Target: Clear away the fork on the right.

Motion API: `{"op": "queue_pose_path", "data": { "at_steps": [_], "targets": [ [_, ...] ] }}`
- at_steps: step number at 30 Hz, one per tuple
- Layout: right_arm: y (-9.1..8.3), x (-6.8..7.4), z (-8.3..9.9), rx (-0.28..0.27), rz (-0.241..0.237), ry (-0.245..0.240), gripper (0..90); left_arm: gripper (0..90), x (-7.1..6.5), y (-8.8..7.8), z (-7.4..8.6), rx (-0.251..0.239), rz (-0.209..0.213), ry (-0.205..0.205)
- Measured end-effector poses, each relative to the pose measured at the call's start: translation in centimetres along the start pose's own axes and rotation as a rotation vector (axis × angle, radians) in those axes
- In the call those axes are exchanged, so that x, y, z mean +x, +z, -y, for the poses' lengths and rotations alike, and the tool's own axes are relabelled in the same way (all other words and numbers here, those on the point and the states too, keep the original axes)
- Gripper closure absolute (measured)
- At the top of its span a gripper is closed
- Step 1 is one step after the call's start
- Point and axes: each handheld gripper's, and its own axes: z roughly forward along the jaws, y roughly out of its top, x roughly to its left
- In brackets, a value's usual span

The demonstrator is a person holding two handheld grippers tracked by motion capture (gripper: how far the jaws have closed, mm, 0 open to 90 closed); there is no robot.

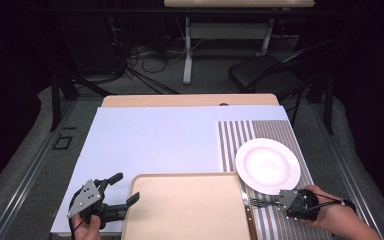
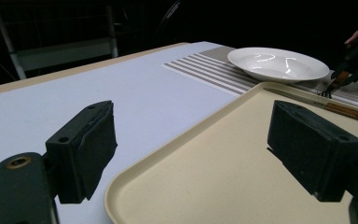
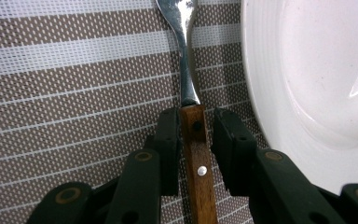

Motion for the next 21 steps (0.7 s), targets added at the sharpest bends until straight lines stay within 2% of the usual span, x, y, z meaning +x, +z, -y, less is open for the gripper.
{"op": "queue_pose_path", "data": {
  "at_steps": [13,21],
  "targets": [
    [0.66,-0.16,0.04,0.039,-0.011,-0.031,73.2,15.7,-0.03,-0.02,0.0,0.002,-0.002,0.001],
    [0.8,-0.32,0.02,0.039,-0.023,-0.041,75.0,15.7,-0.03,0.01,0.01,0.003,-0.001,0.001]
  ]
}}
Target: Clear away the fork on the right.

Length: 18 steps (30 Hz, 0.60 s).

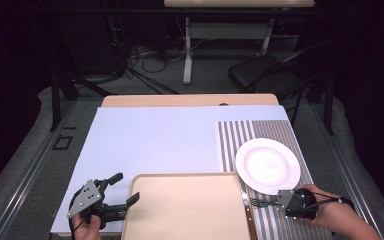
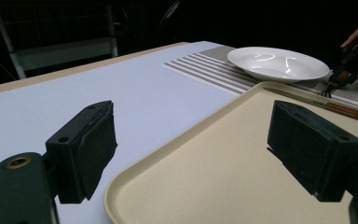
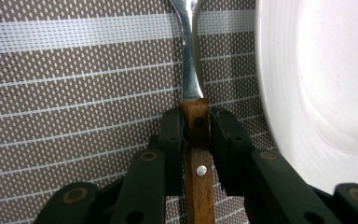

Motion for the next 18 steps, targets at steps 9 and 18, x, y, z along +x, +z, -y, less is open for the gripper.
{"op": "queue_pose_path", "data": {
  "at_steps": [9,18],
  "targets": [
    [0.07,-0.1,-0.29,0.02,-0.011,-0.015,77.0,15.7,0.0,-0.02,0.01,0.0,0.0,-0.001],
    [0.1,-0.18,-0.38,0.023,-0.012,-0.033,77.3,15.7,0.0,-0.02,0.01,-0.001,-0.001,-0.002]
  ]
}}
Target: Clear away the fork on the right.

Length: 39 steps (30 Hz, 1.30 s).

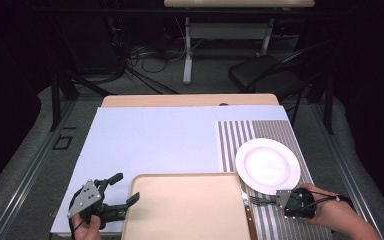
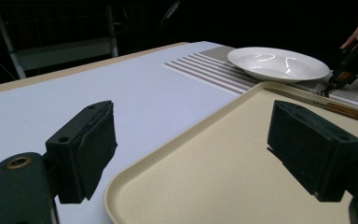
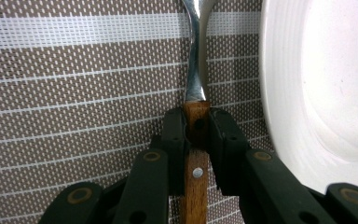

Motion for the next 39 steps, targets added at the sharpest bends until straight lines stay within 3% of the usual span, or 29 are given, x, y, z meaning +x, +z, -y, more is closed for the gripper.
{"op": "queue_pose_path", "data": {
  "at_steps": [6,18,28,36,39],
  "targets": [
    [-0.1,0.1,0.0,0.002,0.002,0.02,77.5,15.7,0.0,0.0,0.0,0.001,-0.003,-0.002],
    [-1.9,0.4,-0.1,-0.059,0.015,0.065,77.6,15.7,0.0,0.1,0.0,0.0,-0.001,-0.002],
    [-3.1,0.4,-0.5,-0.176,0.005,0.144,77.6,15.7,0.0,0.1,0.0,0.001,-0.001,-0.002],
    [-4.0,0.0,-0.2,-0.289,0.021,0.239,77.6,15.7,0.0,0.1,0.0,0.002,-0.002,-0.002],
    [-4.3,-0.1,-0.1,-0.33,0.01,0.296,77.6,15.7,0.0,0.1,0.0,0.003,-0.002,-0.002]
  ]
}}
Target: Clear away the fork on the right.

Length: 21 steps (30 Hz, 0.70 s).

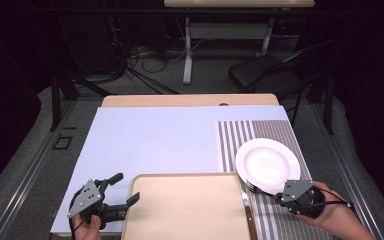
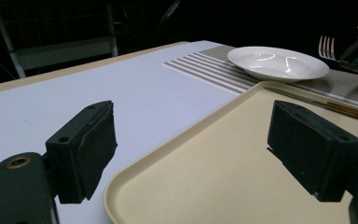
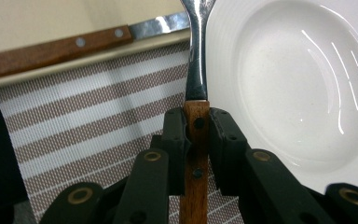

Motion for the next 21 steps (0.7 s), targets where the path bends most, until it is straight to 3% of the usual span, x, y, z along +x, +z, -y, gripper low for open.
{"op": "queue_pose_path", "data": {
  "at_steps": [10,17,21],
  "targets": [
    [-0.4,-0.5,-0.5,-0.047,-0.003,0.095,77.6,15.7,0.0,0.0,0.0,0.001,-0.001,0.001],
    [-0.9,-0.6,-0.8,-0.074,0.012,0.239,77.5,15.7,0.0,0.0,0.0,0.002,0.0,0.001],
    [-1.1,-0.7,-0.9,-0.089,0.01,0.357,77.5,15.7,0.0,0.0,0.0,0.002,0.0,0.001]
  ]
}}
